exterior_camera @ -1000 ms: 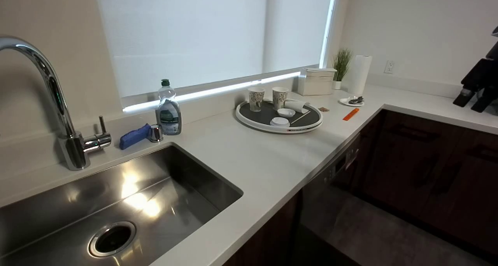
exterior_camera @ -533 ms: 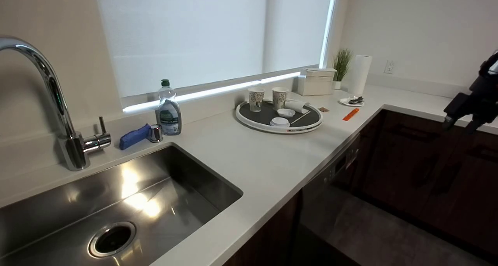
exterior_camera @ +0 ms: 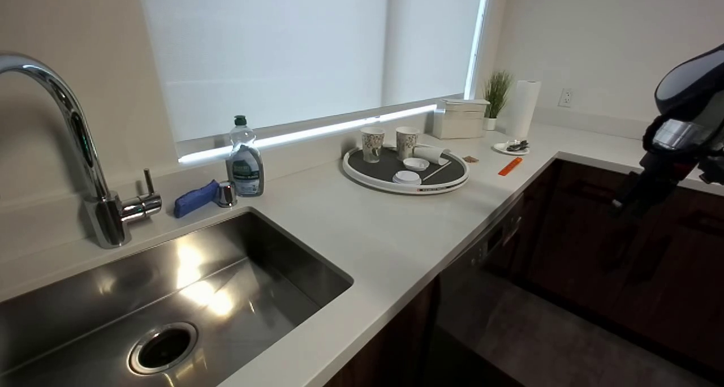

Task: Press the button on the washing machine

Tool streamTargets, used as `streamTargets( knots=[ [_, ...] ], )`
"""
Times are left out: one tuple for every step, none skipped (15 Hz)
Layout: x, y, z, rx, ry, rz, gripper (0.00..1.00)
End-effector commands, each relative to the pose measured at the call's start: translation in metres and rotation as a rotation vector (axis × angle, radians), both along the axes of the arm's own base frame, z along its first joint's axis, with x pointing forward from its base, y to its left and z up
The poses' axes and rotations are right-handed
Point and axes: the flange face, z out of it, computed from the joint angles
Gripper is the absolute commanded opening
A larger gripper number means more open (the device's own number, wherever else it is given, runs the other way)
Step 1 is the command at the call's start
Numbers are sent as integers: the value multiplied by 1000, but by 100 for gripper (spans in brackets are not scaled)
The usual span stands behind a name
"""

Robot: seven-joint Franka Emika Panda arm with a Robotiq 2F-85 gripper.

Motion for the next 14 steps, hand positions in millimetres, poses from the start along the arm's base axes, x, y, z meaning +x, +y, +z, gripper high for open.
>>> streamTargets(
  knots=[
    [5, 0, -7, 2, 11, 10, 100],
    [9, -1, -12, 2, 19, 16, 100],
    [12, -2, -15, 1, 24, 19, 100],
    [14, -3, -16, -1, 26, 20, 100],
    [14, -3, -16, -1, 26, 21, 100],
    [14, -4, -15, -2, 25, 21, 100],
    [18, -3, -21, -29, -4, 74, 100],
    [21, -5, -26, -62, -37, 104, 100],
    [22, -7, -30, -86, -83, 164, 100],
    [23, -8, -34, -116, -111, 199, 100],
    [25, -6, -35, -140, -144, 238, 100],
    [28, -2, -36, -150, -177, 270, 100],
    [31, 0, -37, -150, -207, 296, 100],
    [34, 4, -37, -138, -238, 321, 100]
  ],
)
